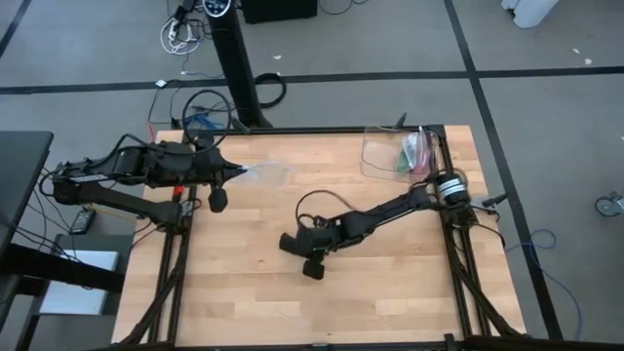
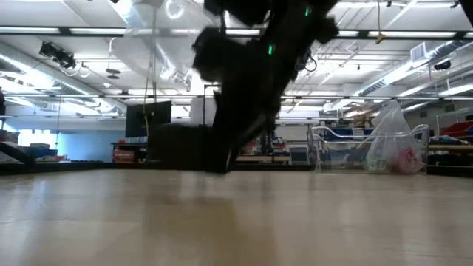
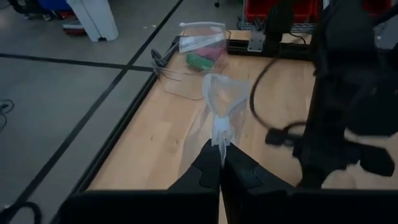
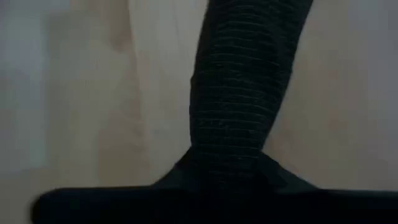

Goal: Roll bandage
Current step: Put the black bandage into the transparent ziplock bag

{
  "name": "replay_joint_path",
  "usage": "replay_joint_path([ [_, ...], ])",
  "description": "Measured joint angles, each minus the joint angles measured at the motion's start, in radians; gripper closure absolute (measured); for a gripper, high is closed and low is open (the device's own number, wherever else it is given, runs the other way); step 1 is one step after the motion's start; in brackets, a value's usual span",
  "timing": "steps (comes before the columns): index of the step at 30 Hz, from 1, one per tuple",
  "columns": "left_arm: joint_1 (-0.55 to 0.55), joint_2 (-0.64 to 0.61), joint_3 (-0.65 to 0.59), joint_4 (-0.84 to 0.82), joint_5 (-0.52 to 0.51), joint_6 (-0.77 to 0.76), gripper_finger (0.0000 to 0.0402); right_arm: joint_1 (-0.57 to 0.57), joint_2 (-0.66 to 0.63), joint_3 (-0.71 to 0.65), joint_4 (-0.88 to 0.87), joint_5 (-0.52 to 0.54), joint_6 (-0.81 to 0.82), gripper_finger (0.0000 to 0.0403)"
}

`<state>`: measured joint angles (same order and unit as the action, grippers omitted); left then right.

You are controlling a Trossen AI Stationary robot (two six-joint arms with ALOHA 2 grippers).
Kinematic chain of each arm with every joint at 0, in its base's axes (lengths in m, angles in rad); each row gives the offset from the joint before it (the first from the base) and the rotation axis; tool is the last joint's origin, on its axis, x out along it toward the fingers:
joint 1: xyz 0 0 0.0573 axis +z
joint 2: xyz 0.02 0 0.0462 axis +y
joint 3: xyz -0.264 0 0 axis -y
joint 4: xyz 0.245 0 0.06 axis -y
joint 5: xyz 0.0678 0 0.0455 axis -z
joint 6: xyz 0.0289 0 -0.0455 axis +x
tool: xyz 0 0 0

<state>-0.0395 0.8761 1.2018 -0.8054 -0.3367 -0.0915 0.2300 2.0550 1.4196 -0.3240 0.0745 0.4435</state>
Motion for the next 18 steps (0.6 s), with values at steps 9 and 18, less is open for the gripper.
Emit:
replay_joint_path([
  [9, 0.000, 0.017, 0.000, -0.021, 0.077, -0.113, 0.0396, 0.000, -0.299, 0.336, -0.576, 0.013, 0.072, 0.0351],
  [18, 0.000, 0.117, -0.001, 0.072, 0.127, -0.125, 0.0396, -0.061, -0.269, 0.891, -1.032, 0.123, 0.038, 0.0351],
])
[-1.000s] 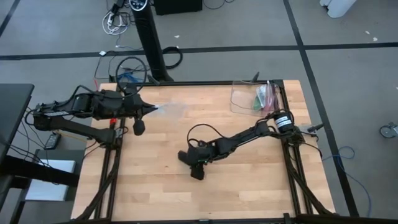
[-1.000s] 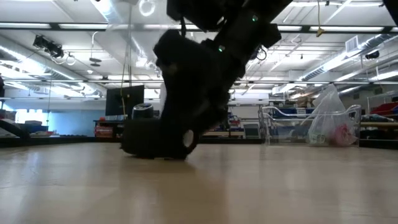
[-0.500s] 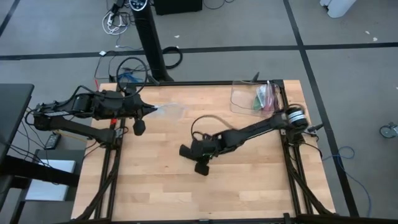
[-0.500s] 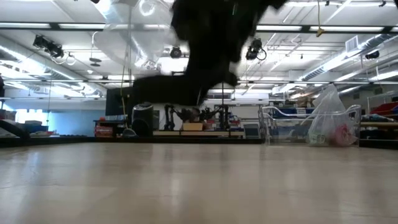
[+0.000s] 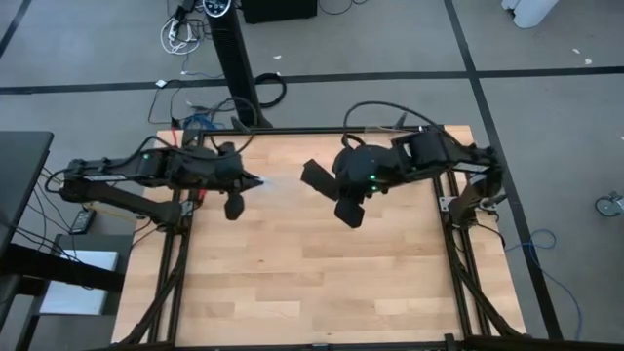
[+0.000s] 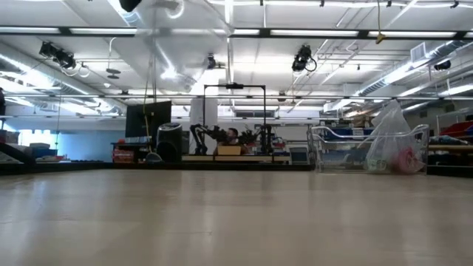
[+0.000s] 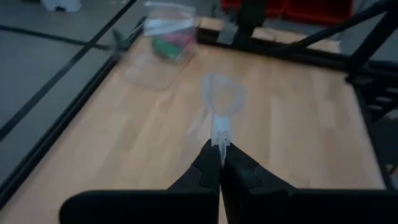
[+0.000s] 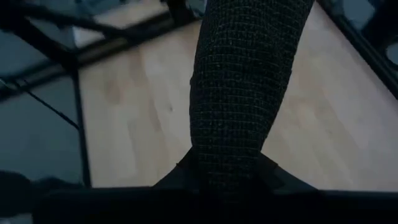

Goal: Roll bandage
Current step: Put the black bandage into the transparent ziplock bag

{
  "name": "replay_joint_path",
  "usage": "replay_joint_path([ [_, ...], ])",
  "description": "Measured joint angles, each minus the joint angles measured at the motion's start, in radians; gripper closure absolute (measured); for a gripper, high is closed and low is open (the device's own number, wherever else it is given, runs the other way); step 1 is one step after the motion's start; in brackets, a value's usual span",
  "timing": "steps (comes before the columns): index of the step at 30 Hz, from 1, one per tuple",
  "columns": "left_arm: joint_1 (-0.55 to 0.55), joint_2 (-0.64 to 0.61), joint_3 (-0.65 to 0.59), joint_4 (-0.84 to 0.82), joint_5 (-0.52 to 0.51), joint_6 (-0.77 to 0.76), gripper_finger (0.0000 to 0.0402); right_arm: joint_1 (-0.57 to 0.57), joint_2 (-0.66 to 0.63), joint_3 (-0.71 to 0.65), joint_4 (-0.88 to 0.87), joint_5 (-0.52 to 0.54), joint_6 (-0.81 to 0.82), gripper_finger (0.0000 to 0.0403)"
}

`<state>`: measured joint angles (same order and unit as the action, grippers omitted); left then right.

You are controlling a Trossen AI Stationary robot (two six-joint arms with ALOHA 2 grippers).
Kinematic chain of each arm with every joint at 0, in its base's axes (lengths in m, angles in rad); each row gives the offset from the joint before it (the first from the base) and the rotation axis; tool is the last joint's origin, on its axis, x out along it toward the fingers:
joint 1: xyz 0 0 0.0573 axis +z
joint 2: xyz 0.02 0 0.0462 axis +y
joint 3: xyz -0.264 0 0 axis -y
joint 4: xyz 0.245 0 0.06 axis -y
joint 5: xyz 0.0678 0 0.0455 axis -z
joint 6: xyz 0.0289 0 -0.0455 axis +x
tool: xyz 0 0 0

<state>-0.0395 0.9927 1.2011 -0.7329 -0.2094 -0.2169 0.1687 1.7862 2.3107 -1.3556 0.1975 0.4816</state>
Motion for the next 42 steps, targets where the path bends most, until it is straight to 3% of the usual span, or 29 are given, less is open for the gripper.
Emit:
replay_joint_path([
  [5, 0.000, 0.051, 0.000, 0.107, 0.030, 0.003, 0.0396, -0.028, 0.049, 0.020, -0.094, -0.058, -0.054, 0.0351],
  [15, 0.000, 0.095, 0.081, 0.108, 0.046, 0.029, 0.0396, -0.044, 0.079, 0.012, -0.141, -0.119, -0.126, 0.0351],
  [25, 0.000, 0.135, 0.099, 0.042, 0.035, 0.029, 0.0396, -0.052, 0.041, 0.014, -0.086, -0.092, -0.114, 0.0351],
  [42, 0.000, 0.157, 0.099, 0.162, 0.020, -0.076, 0.0396, -0.074, 0.105, -0.001, -0.189, -0.050, -0.161, 0.0351],
])
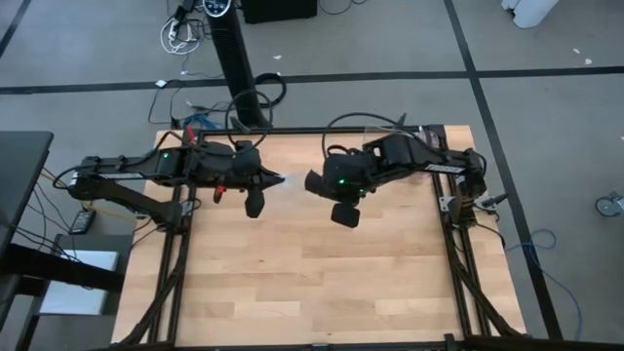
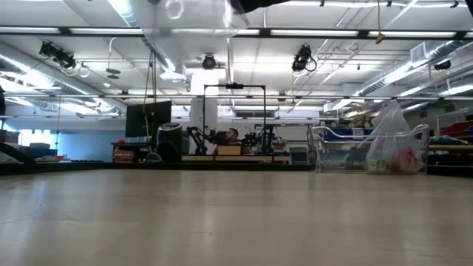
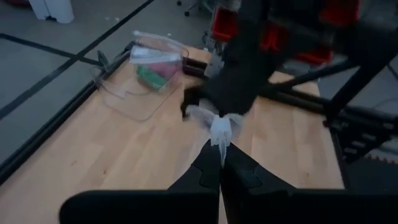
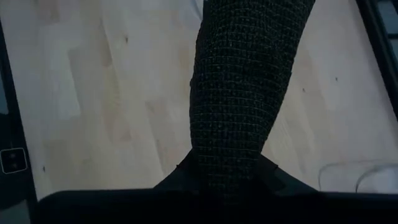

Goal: Roll bandage
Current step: Put the black bandage into the transparent ziplock bag

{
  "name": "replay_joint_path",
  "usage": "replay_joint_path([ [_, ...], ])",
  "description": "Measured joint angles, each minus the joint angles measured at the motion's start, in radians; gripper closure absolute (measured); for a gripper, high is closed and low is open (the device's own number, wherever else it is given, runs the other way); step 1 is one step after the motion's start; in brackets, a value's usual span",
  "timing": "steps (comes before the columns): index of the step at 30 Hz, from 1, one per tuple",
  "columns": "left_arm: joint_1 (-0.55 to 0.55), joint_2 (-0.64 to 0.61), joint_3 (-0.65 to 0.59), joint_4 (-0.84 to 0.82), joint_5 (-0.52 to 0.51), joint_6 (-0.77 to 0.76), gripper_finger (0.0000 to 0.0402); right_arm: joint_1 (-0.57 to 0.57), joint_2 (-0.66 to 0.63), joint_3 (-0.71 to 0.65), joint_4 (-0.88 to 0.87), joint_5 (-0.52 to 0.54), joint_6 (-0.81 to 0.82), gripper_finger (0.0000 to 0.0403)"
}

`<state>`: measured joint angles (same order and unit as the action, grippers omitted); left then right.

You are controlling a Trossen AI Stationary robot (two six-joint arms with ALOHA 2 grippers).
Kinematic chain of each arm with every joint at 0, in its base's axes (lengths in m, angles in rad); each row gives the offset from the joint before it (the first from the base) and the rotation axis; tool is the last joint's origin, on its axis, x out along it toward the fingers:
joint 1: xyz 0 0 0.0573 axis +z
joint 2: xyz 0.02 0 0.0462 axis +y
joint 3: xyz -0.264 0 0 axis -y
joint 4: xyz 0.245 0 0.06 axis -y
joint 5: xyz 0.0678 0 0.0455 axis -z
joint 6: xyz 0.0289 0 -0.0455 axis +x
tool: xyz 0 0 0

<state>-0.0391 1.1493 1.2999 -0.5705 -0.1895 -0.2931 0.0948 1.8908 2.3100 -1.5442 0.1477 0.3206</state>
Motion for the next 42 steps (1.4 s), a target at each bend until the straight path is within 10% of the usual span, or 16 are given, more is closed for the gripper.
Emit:
replay_joint_path([
  [42, 0.005, 0.105, 0.050, 0.039, 0.114, -0.078, 0.0396, -0.074, 0.014, 0.000, 0.109, -0.212, -0.032, 0.0351],
])
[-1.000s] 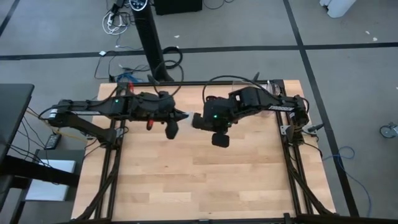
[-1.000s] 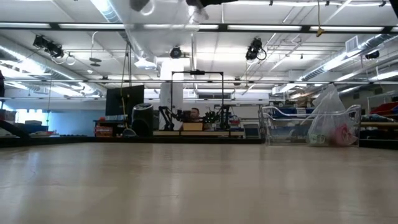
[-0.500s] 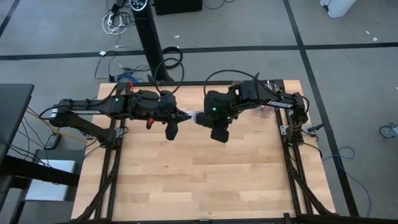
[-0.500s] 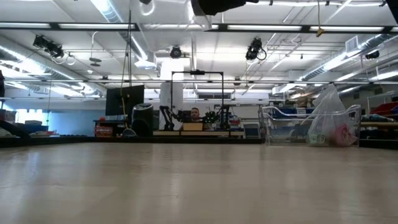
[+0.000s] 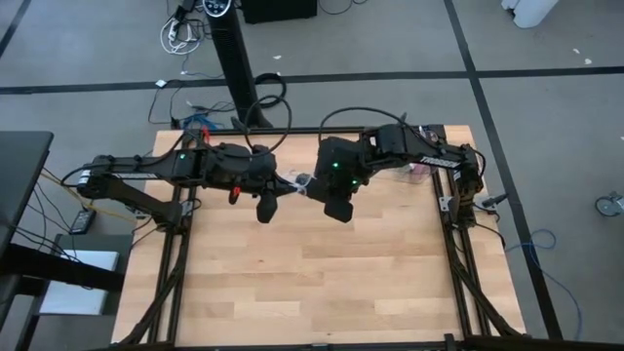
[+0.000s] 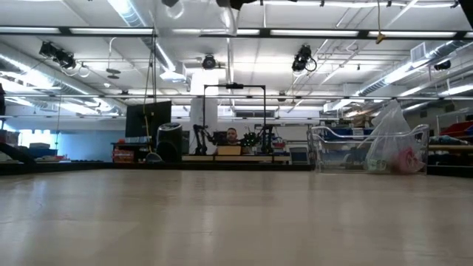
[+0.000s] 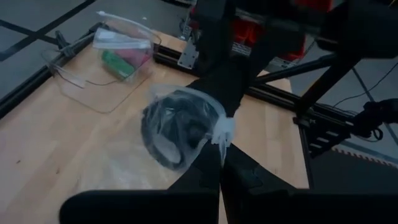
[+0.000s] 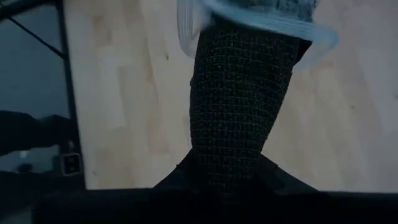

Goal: Roll bandage
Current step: Put the black bandage into the transparent ziplock bag

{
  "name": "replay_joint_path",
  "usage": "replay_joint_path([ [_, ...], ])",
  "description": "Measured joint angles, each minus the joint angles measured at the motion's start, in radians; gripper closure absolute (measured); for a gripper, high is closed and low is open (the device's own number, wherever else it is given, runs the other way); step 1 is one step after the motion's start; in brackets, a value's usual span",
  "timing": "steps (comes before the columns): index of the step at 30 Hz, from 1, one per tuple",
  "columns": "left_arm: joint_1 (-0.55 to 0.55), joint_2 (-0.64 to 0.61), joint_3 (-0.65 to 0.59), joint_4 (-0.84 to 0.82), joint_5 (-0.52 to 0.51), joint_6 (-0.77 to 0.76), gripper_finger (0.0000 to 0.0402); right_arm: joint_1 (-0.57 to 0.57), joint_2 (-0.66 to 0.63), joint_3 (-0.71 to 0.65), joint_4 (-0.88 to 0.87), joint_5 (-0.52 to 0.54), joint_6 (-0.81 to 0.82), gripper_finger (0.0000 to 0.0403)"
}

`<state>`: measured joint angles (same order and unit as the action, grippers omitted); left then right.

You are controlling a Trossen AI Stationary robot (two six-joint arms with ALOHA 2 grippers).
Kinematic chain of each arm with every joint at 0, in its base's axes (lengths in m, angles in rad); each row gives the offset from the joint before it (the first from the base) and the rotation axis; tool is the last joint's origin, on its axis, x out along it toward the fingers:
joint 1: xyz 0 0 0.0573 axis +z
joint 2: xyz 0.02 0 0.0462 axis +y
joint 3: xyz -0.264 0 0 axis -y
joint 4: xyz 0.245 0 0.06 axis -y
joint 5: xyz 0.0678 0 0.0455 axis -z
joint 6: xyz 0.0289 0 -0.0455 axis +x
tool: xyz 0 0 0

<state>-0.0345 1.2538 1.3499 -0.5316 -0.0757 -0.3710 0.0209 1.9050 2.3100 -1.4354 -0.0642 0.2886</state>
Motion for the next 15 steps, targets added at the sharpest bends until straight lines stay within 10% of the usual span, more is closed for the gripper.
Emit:
replay_joint_path([
  [15, -0.006, 0.042, 0.000, 0.089, 0.106, 0.001, 0.0396, -0.056, 0.006, 0.000, 0.063, -0.154, -0.019, 0.0350],
])
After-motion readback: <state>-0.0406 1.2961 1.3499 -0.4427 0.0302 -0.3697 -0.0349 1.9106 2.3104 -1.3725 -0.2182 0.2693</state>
